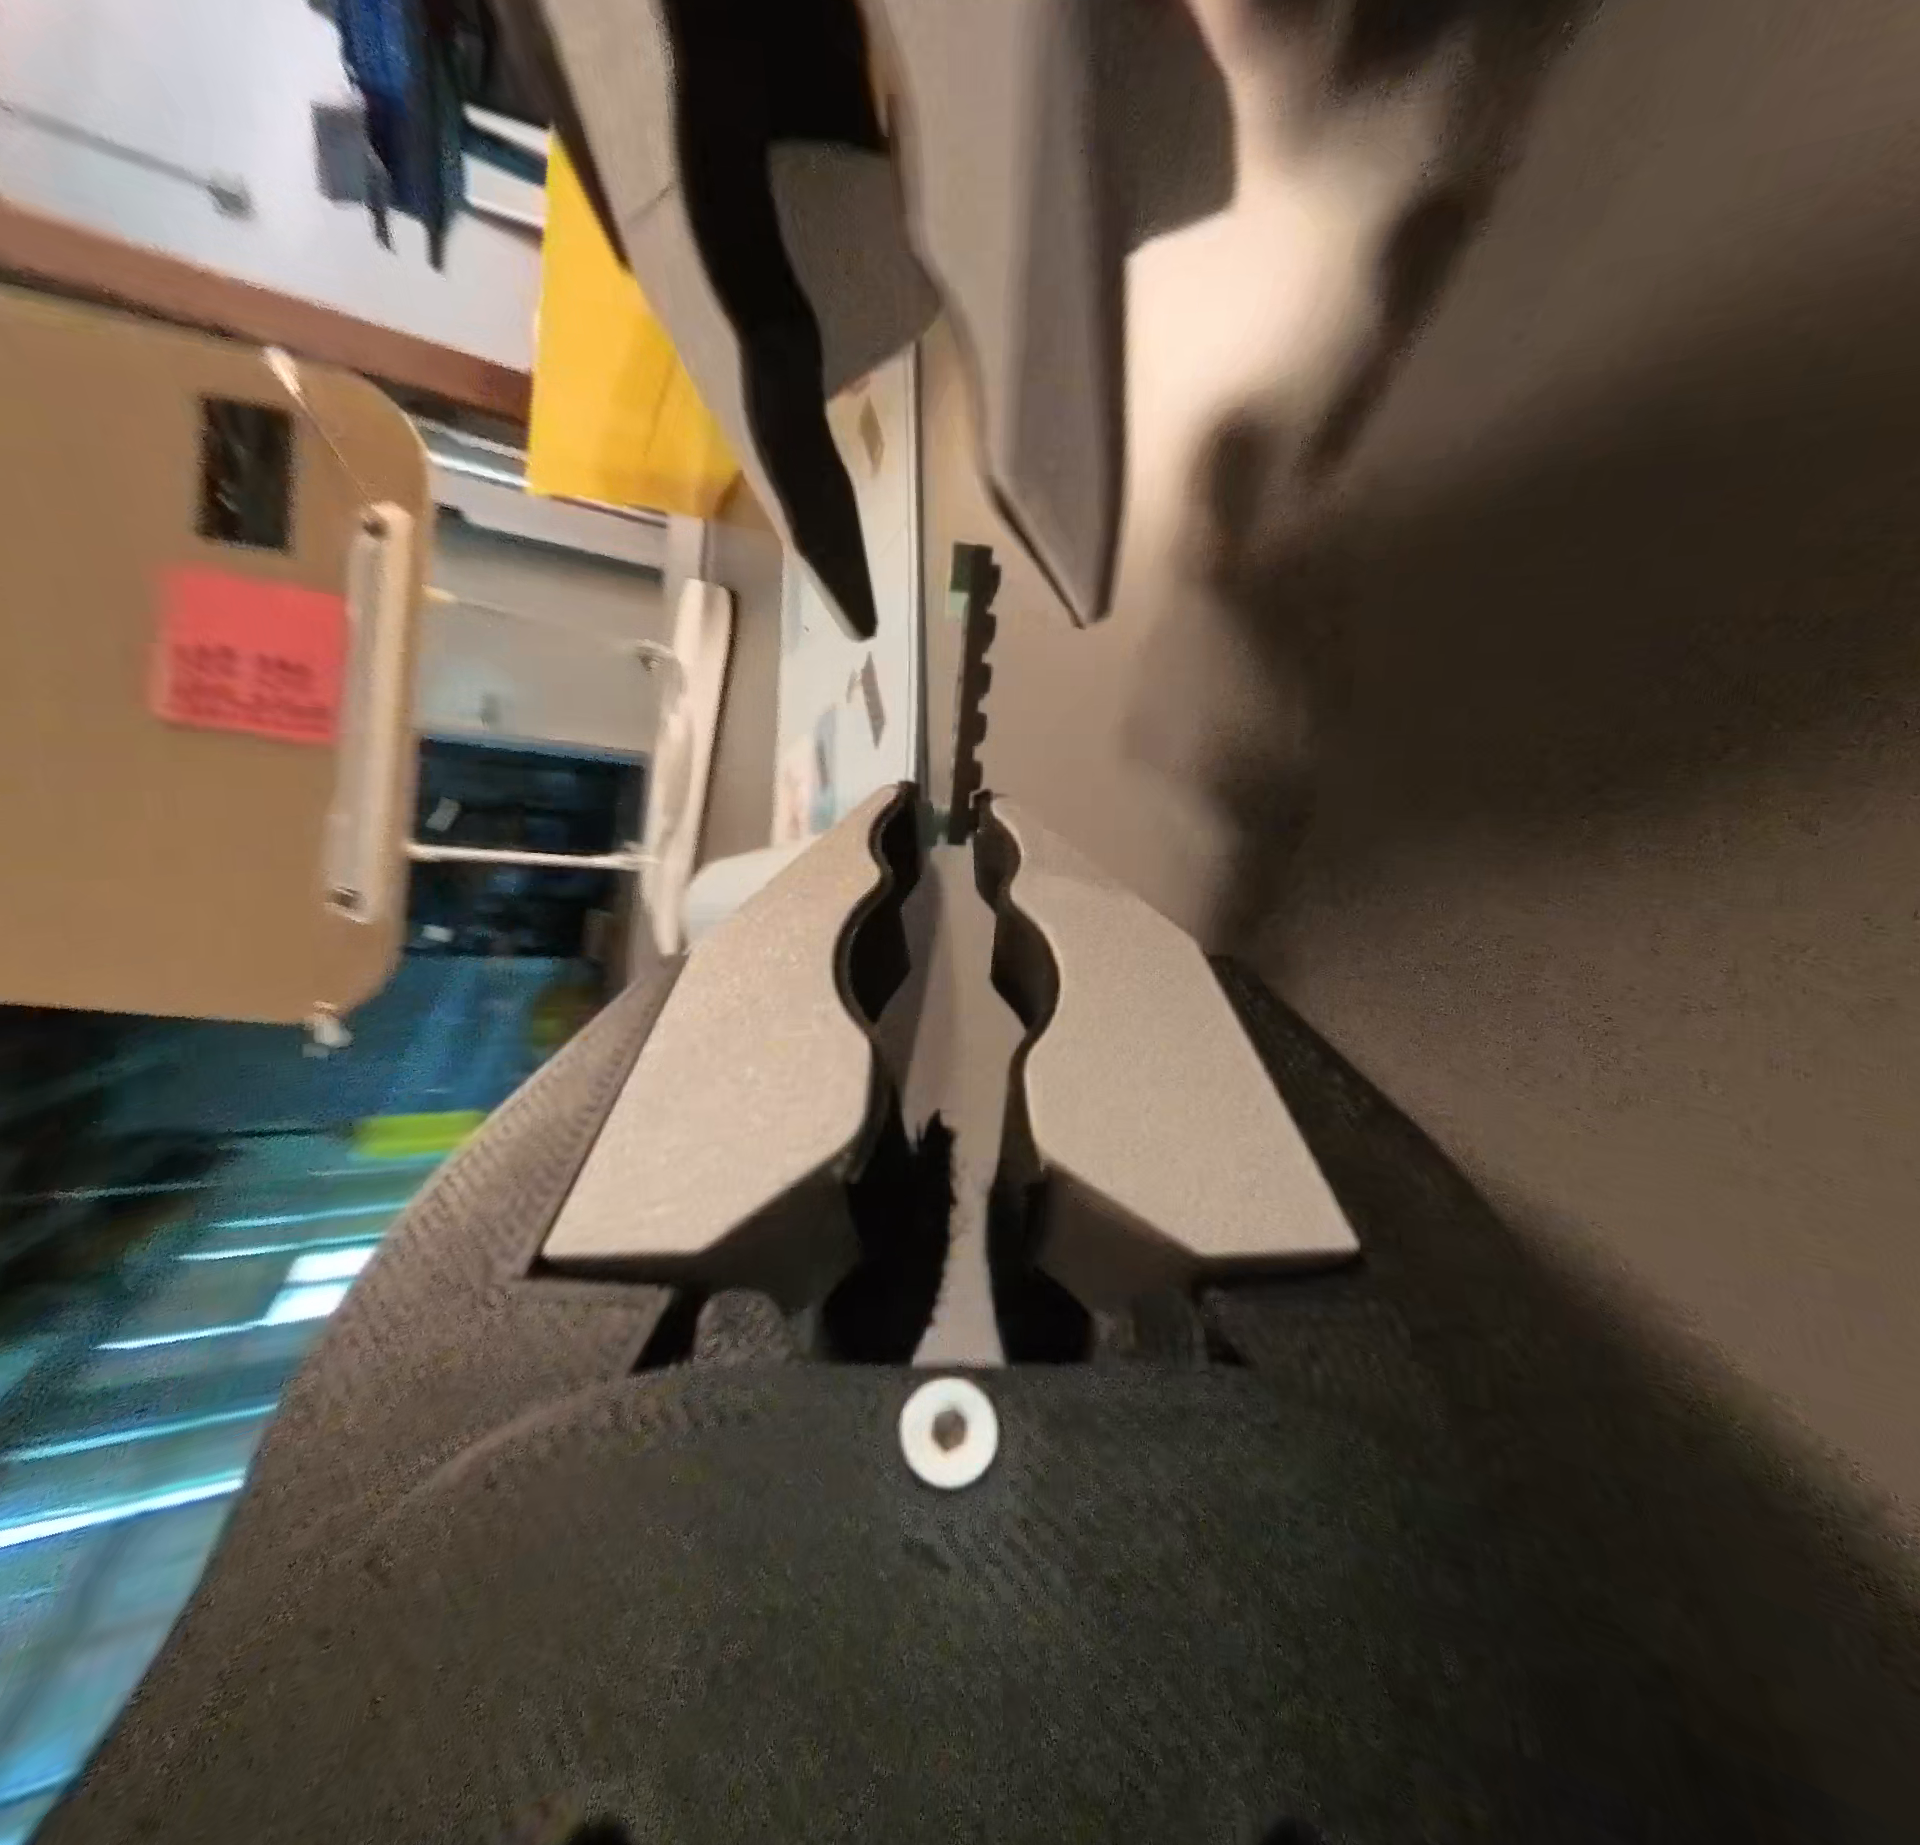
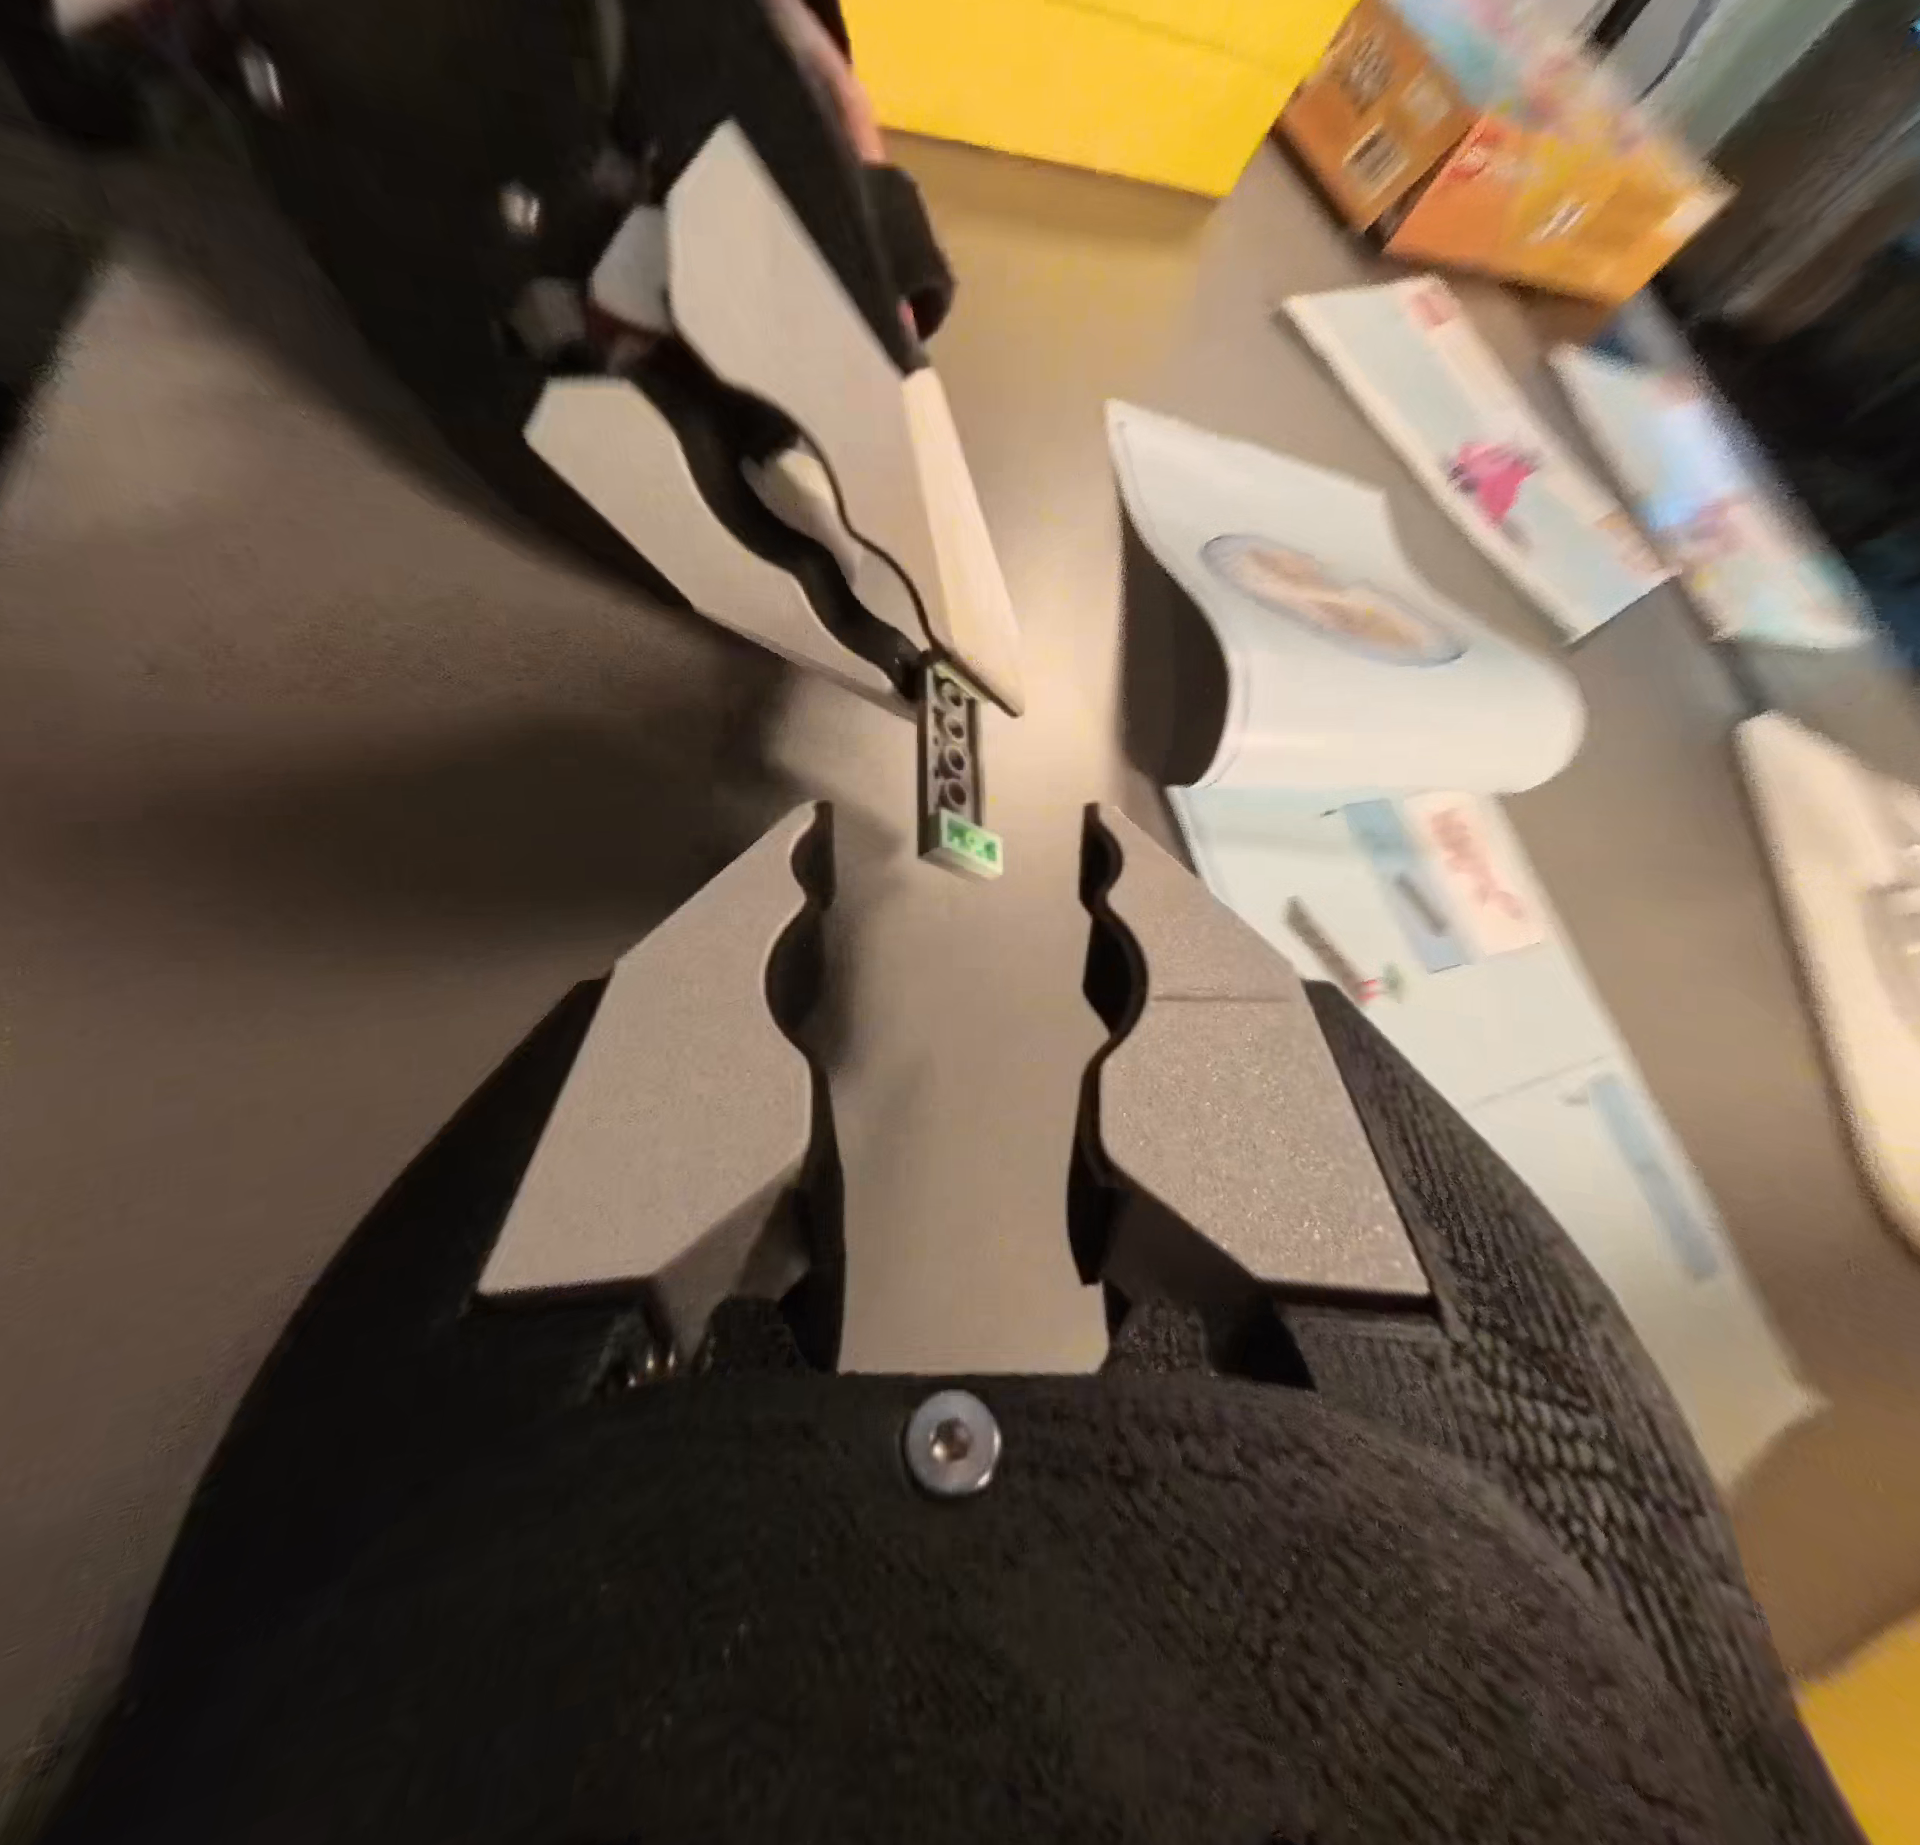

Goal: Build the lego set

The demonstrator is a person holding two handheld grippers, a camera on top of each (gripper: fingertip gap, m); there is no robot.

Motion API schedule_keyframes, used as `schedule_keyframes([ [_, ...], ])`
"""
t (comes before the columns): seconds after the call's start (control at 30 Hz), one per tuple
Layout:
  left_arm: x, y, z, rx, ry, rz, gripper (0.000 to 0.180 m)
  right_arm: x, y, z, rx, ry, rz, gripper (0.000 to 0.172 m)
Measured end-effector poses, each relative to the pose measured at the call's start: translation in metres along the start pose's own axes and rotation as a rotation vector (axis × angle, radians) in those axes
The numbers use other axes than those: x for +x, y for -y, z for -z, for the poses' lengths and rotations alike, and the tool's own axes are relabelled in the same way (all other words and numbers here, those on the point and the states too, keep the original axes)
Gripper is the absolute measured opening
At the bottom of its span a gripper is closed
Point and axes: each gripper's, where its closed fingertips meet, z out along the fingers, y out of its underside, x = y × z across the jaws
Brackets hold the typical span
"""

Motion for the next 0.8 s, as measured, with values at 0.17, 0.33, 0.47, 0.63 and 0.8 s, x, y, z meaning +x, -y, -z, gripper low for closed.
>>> schedule_keyframes([
  [0.17, 0.002, -0.002, -0.002, 0.015, -0.112, 0.178, 0.009, 0.007, -0.005, -0.010, -0.080, -0.220, 0.384, 0.032],
  [0.33, 0.009, 0.000, -0.002, 0.032, -0.187, 0.258, 0.009, 0.009, -0.002, -0.013, -0.083, -0.291, 0.498, 0.018],
  [0.47, 0.010, 0.000, -0.002, 0.034, -0.217, 0.273, 0.009, 0.004, -0.005, -0.017, -0.132, -0.307, 0.614, 0.009],
  [0.63, 0.014, -0.002, -0.001, 0.030, -0.223, 0.137, 0.009, -0.002, -0.005, -0.019, -0.165, -0.295, 0.680, 0.006],
  [0.8, 0.018, -0.003, -0.002, -0.008, -0.212, -0.064, 0.010, -0.004, -0.007, -0.019, -0.175, -0.263, 0.659, 0.006],
])
